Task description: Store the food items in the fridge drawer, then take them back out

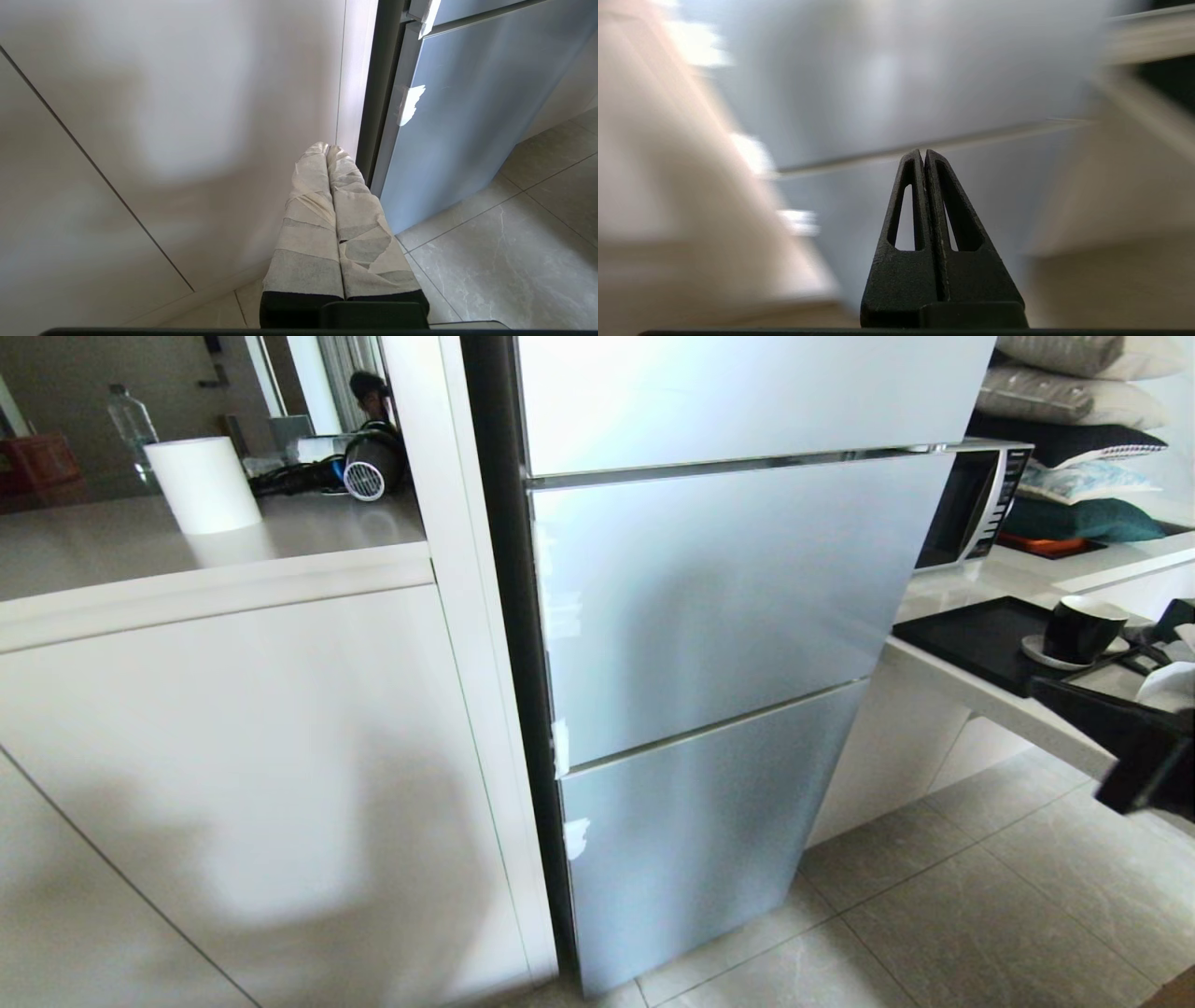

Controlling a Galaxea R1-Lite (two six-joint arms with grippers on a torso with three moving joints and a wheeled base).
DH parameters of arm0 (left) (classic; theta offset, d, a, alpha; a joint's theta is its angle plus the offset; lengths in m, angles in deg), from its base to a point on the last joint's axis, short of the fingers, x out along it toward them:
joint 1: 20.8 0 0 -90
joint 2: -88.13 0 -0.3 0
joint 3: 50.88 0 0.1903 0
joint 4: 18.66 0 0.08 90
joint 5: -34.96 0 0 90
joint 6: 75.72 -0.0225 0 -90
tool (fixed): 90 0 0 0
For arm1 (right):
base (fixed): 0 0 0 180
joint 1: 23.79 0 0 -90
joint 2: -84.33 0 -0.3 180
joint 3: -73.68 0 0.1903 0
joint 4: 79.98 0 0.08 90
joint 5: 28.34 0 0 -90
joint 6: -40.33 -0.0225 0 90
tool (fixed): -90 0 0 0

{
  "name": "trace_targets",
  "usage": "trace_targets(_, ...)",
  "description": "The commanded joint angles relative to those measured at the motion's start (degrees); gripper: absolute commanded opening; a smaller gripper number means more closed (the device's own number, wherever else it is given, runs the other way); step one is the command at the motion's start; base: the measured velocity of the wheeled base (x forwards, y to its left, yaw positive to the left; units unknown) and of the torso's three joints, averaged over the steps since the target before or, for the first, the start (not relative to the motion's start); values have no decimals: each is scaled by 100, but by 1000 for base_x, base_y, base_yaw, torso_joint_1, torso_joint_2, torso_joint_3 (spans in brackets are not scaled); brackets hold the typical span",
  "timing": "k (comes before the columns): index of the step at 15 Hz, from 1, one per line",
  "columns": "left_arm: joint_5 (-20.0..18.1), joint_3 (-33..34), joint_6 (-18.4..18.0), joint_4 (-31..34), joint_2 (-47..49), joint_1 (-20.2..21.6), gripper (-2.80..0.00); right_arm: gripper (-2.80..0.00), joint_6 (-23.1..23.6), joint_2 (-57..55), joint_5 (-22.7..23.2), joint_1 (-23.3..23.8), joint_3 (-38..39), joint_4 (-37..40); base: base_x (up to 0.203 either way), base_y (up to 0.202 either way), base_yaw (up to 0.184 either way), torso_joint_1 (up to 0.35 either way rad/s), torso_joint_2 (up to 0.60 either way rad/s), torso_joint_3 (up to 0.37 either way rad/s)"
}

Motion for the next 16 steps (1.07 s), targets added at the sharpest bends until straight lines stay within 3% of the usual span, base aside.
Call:
trace_targets(1,-2,-1,-7,5,0,2,-280,-280,384,2064,-632,351,582,712,0,0,0,0,0,0)
trace_targets(5,7,-1,1,5,0,2,-280,-280,824,4287,-1571,755,958,3206,0,0,0,0,0,0)
trace_targets(8,0,-1,-12,5,9,2,-280,-280,1176,5623,-1430,970,1930,4074,0,0,0,0,0,0)
trace_targets(12,7,-1,15,5,0,2,-280,-280,1534,6218,-701,1082,2373,4167,0,0,0,0,0,0)
trace_targets(14,7,-1,18,5,0,2,-280,-280,1168,6226,-617,1082,2412,4074,0,0,0,0,0,0)
trace_targets(16,7,-1,19,5,0,2,-280,-280,1164,6225,-676,1082,2604,3257,0,0,0,0,0,0)
